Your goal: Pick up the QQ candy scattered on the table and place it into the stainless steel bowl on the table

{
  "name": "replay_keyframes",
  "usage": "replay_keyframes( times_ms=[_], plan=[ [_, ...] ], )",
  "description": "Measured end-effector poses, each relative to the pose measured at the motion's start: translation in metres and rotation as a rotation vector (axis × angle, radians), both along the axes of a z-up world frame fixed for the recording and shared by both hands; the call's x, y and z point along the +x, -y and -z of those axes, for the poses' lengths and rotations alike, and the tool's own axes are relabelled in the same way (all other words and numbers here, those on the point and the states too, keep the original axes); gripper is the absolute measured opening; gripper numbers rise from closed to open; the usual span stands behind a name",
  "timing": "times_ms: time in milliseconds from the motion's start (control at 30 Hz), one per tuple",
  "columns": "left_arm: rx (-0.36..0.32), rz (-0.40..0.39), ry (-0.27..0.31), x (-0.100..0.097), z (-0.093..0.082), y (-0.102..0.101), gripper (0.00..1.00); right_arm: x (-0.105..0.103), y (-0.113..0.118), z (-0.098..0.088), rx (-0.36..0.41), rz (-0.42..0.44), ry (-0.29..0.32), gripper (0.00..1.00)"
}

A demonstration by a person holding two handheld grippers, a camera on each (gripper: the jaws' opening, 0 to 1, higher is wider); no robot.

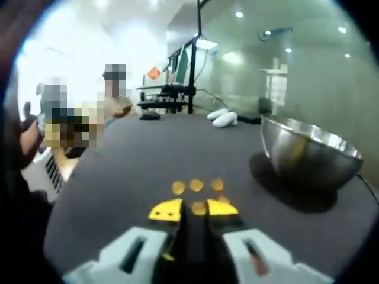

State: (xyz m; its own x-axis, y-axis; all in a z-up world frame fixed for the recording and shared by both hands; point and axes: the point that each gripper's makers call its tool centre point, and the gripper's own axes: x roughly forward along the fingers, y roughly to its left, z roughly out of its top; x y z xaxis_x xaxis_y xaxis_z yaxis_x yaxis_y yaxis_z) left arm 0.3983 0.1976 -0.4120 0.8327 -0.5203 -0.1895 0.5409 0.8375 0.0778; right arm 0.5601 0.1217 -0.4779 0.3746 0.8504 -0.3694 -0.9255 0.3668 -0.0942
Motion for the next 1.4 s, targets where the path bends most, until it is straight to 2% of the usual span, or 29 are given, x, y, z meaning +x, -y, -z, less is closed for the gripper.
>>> replay_keyframes(
  times_ms=[833,1000,1067,1100,1167,1233,1400],
  plan=[
    [0.002,-0.007,-0.008,-0.001,0.004,-0.005,0.43,0.001,-0.004,0.001,0.011,0.023,-0.011,0.10],
    [0.001,-0.009,-0.003,-0.001,0.002,-0.005,0.43,0.000,-0.004,-0.001,-0.009,0.025,0.002,0.10],
    [0.008,-0.012,-0.005,-0.001,0.003,-0.006,0.43,0.004,0.000,-0.013,-0.024,0.048,0.062,0.10],
    [0.009,-0.013,-0.005,-0.001,0.004,-0.006,0.43,0.001,-0.001,-0.025,0.010,0.032,0.081,0.10],
    [0.005,-0.012,-0.008,-0.002,0.004,-0.006,0.43,-0.001,0.000,-0.039,0.039,0.027,0.071,0.10],
    [0.010,-0.013,-0.009,-0.002,0.005,-0.007,0.43,0.002,0.001,-0.049,0.052,0.033,0.088,0.10],
    [0.003,-0.001,0.001,-0.001,0.001,-0.001,0.43,0.021,0.011,-0.066,0.077,0.097,0.106,0.10]
  ],
)
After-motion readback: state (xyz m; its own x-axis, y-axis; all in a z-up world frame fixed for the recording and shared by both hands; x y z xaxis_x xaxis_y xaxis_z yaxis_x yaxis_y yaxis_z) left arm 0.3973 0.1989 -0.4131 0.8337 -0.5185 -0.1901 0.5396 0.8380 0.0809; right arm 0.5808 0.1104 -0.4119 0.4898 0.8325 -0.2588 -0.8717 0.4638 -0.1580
